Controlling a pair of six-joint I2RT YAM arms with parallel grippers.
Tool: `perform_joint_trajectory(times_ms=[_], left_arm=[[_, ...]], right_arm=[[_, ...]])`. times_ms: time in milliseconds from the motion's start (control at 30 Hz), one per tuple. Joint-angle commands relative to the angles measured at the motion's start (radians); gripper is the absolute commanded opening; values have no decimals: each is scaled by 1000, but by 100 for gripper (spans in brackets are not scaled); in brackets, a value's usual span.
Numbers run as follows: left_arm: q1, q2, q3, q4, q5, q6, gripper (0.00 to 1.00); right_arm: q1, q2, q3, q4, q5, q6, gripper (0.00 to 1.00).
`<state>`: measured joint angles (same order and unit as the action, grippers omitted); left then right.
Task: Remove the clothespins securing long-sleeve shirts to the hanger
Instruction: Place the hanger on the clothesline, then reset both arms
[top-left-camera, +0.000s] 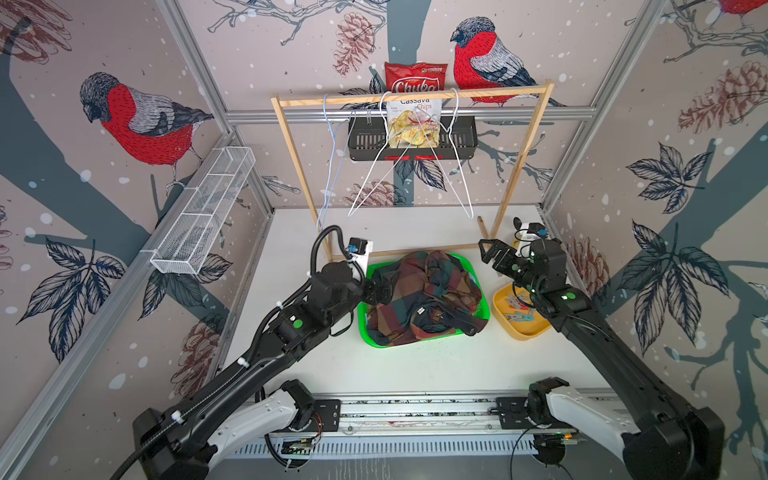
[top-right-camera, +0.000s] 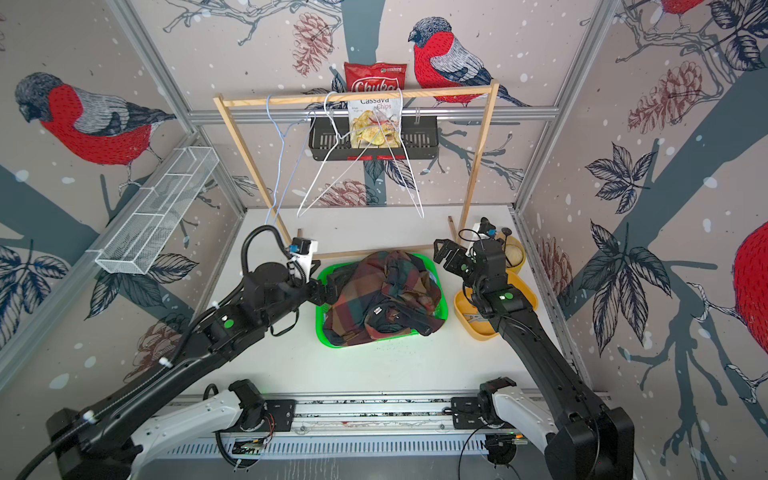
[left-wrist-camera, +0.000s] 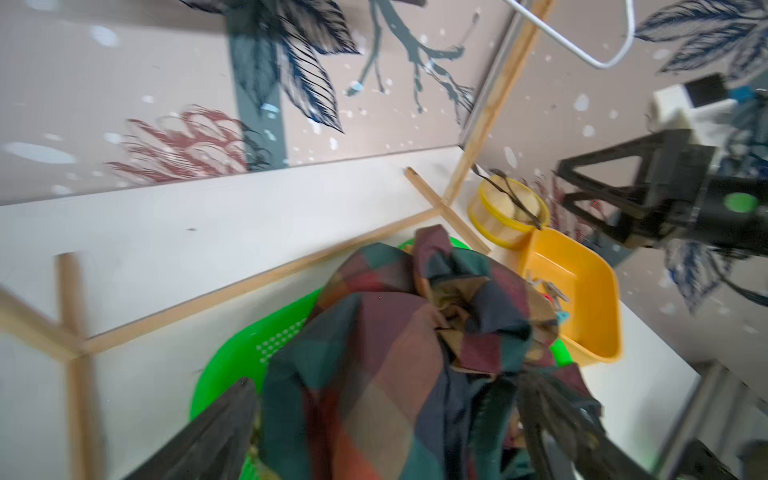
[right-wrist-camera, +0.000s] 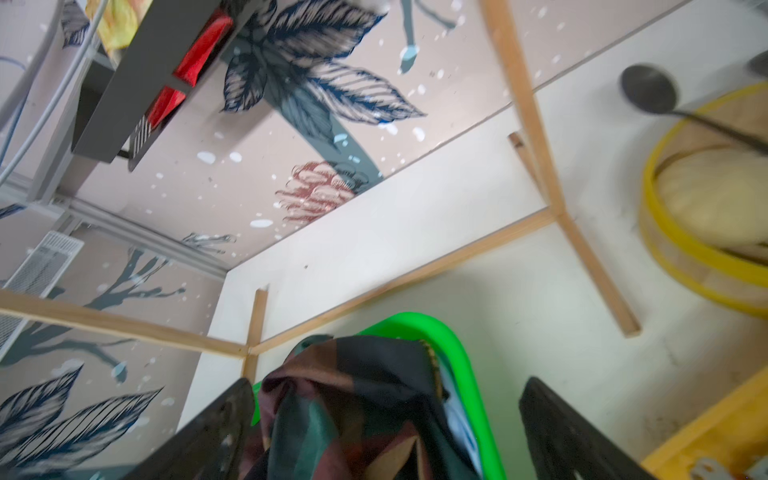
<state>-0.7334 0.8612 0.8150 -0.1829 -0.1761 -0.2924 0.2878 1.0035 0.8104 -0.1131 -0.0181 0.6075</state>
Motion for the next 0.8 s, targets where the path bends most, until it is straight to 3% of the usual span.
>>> perform_joint_trajectory(times_ms=[0,100,167,267,367,433,533,633,767], left_arm=[[5,-112,-133,102,-382,12,96],[23,-237,-364,382,-594,177,95],[78,-286,-479,545,-617,251,95],[224,-276,-564,626,-623,166,96],[333,-149,-586,693,-550,191,96],[384,-5,-606,816,-572,222,96],[488,207,-618,1031,-489,232,96],[510,414,-628,1291,-393,376,96],[563,565,-560,1340,-328,318,96]], right_arm=[[-14,-10,-30,21,216,-85,100],[-35,7,-92,104,349,-145,100],[-67,12,-115,131,377,-167,100],[-105,-1,-208,277,418,-202,100],[-122,-15,-354,517,478,-307,100],[-128,-7,-454,704,495,-388,100],[-143,37,-502,823,475,-440,100],[-161,119,-524,909,495,-480,100],[-209,209,-628,1166,395,-520,100]])
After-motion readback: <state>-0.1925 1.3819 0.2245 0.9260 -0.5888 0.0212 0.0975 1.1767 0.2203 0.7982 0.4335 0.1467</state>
